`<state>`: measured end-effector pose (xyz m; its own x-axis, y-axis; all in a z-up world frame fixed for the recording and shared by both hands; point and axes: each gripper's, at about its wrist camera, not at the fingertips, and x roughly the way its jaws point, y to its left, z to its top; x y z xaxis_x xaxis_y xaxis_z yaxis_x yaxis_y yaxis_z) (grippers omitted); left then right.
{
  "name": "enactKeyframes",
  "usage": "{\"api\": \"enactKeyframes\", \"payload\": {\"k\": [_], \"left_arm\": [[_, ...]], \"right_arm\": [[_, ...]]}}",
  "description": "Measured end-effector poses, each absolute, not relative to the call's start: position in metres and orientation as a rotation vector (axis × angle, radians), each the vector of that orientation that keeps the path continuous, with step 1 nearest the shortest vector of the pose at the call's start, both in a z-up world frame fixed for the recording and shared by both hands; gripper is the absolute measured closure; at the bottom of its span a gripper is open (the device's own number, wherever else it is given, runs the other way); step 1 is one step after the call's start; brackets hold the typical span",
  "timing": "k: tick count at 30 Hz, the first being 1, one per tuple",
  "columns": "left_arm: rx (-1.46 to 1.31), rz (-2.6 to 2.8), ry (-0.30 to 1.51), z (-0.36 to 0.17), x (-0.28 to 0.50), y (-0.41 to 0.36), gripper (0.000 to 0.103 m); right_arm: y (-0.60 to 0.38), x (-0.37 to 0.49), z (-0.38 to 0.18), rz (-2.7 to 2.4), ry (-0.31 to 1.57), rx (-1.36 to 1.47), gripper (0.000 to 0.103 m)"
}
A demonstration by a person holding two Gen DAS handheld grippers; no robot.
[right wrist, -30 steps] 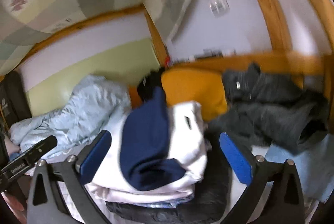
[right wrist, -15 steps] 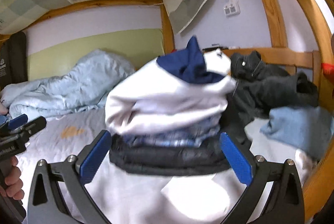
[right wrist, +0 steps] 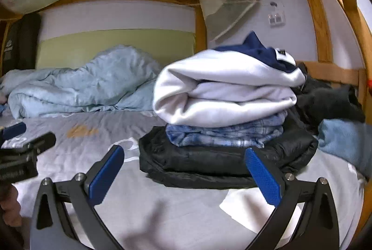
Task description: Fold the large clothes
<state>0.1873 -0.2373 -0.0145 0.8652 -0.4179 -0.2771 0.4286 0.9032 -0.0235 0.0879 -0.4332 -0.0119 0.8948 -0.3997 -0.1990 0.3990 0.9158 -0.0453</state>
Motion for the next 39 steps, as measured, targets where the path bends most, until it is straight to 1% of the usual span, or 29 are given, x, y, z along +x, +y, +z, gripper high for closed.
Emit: {"api": "enactKeyframes", "payload": {"k": [7, 39], "left_arm": [[0.065, -0.445, 0.226, -0.011, 0.175, -0.24, 0.0], [0.077, -0.454, 0.264, -0.014, 0.179, -0.246, 0.0]], "right_arm": [[-0.433, 0.094, -0.013, -0.426, 0.232, -0.018, 0.0], [-0.424, 0.097, -0.015, -0.45, 0.242, -0.056, 0.0]]}}
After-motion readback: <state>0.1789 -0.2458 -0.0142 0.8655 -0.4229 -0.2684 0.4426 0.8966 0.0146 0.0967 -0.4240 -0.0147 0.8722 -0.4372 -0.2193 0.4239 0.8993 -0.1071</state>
